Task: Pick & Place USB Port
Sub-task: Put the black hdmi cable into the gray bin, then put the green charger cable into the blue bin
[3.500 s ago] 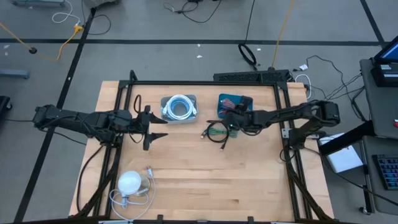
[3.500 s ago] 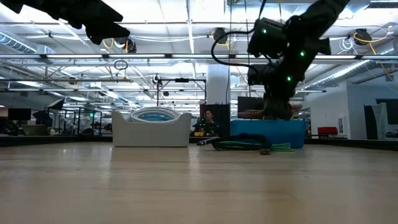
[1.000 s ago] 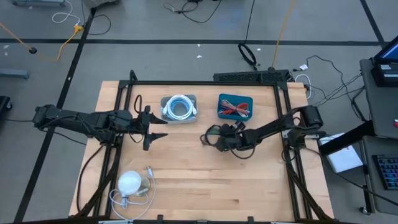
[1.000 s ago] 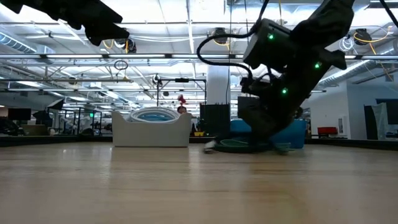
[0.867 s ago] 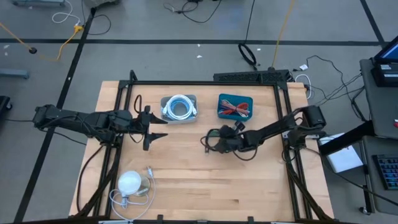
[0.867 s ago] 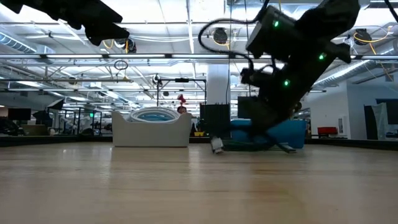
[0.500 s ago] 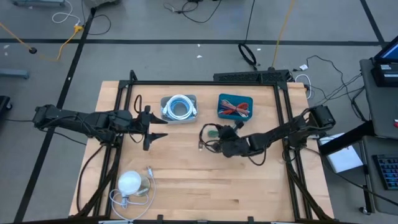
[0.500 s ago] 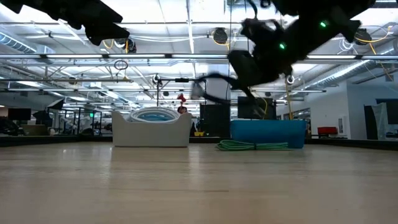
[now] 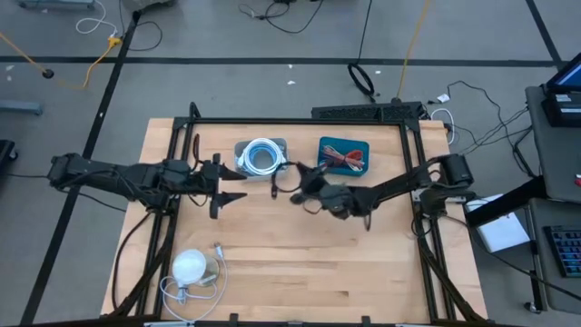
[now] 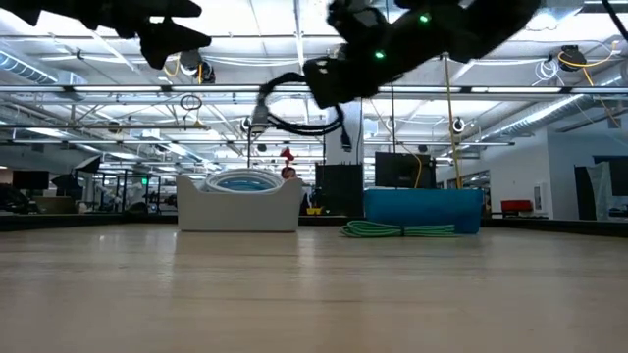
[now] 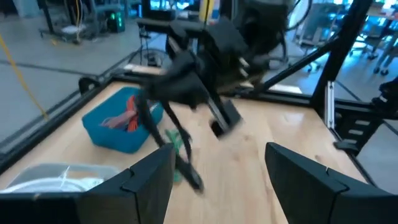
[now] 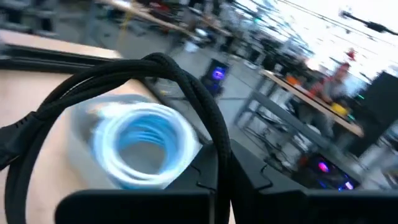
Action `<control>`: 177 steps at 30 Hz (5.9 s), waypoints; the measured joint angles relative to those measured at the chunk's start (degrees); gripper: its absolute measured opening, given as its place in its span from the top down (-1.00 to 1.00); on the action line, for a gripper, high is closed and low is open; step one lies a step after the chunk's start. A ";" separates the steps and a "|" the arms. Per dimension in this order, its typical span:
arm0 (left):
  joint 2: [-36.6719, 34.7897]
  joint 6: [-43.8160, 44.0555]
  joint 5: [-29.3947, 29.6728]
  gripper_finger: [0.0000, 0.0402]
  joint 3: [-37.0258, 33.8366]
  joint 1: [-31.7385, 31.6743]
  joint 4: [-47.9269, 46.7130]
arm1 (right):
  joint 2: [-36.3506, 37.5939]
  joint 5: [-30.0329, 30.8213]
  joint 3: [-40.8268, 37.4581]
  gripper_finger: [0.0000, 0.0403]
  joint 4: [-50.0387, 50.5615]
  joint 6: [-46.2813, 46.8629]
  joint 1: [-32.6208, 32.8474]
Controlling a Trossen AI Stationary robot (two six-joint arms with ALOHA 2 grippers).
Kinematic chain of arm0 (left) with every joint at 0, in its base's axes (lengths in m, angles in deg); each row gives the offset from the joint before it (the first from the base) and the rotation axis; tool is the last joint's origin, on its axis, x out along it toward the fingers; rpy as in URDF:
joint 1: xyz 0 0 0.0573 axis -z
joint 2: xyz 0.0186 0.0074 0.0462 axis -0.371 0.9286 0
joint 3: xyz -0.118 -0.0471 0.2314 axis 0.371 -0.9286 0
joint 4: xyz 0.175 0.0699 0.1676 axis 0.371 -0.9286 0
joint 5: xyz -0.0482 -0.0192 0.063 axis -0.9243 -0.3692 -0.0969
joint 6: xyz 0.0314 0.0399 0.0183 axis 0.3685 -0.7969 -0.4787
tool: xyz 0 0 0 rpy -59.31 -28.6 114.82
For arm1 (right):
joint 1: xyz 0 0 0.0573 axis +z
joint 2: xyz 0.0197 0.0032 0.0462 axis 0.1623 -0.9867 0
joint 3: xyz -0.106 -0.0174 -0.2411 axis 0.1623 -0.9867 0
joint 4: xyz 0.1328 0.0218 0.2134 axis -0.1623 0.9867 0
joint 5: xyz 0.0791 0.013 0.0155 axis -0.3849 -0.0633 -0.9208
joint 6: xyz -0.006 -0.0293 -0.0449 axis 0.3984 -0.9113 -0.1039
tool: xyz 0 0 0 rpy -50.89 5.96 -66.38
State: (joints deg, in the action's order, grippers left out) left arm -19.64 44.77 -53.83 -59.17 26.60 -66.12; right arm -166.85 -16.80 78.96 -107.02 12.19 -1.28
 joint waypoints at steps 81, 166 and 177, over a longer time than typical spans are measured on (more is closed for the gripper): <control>36.29 -11.86 -27.24 0.93 -1.44 -45.88 19.30 | -10.20 21.53 24.77 0.21 1.12 -27.70 23.03; -0.47 -7.77 -11.35 -0.09 -1.38 -10.95 -5.24 | 10.21 -35.19 -3.30 0.23 57.80 19.05 -8.55; -0.47 -4.89 -4.84 -0.09 -1.38 -4.25 -8.04 | -1.97 -39.89 -3.49 0.24 55.73 21.93 -7.77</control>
State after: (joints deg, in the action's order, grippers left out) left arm -20.11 39.88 -58.67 -60.55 22.35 -74.16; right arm -168.82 -56.69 75.47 -51.29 34.13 -9.05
